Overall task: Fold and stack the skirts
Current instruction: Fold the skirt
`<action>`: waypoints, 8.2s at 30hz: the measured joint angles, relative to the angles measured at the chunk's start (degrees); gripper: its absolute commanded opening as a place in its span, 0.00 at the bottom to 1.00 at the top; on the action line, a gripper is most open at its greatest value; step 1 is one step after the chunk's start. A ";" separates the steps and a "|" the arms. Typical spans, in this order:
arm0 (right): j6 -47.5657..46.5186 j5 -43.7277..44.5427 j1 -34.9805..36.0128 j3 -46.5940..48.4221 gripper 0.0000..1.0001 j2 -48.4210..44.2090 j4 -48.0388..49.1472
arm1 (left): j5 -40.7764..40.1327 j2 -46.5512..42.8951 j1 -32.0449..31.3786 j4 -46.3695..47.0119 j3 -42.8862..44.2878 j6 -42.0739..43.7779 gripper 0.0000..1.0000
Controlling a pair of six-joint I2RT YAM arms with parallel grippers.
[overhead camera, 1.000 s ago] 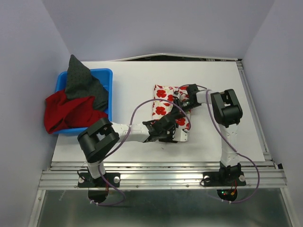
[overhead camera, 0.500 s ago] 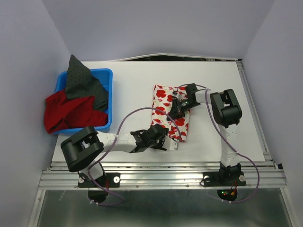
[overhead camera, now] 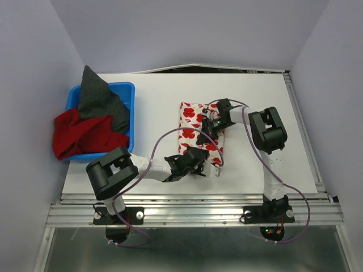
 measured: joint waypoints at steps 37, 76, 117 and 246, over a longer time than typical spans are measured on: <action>-3.21 4.59 6.78 -4.81 0.18 -4.42 2.12 | 30.08 3.28 18.05 -39.54 29.51 -11.50 0.00; -5.90 28.85 2.97 35.43 0.33 10.14 -6.67 | 41.77 4.07 15.04 -41.20 18.84 -7.28 0.00; -10.78 15.10 6.03 1.42 0.27 -3.48 18.58 | 38.69 15.56 22.25 -45.57 40.89 -15.74 0.00; -20.09 57.70 29.83 -17.86 0.50 -38.49 4.55 | 57.46 38.47 37.07 -58.12 62.10 -46.25 0.25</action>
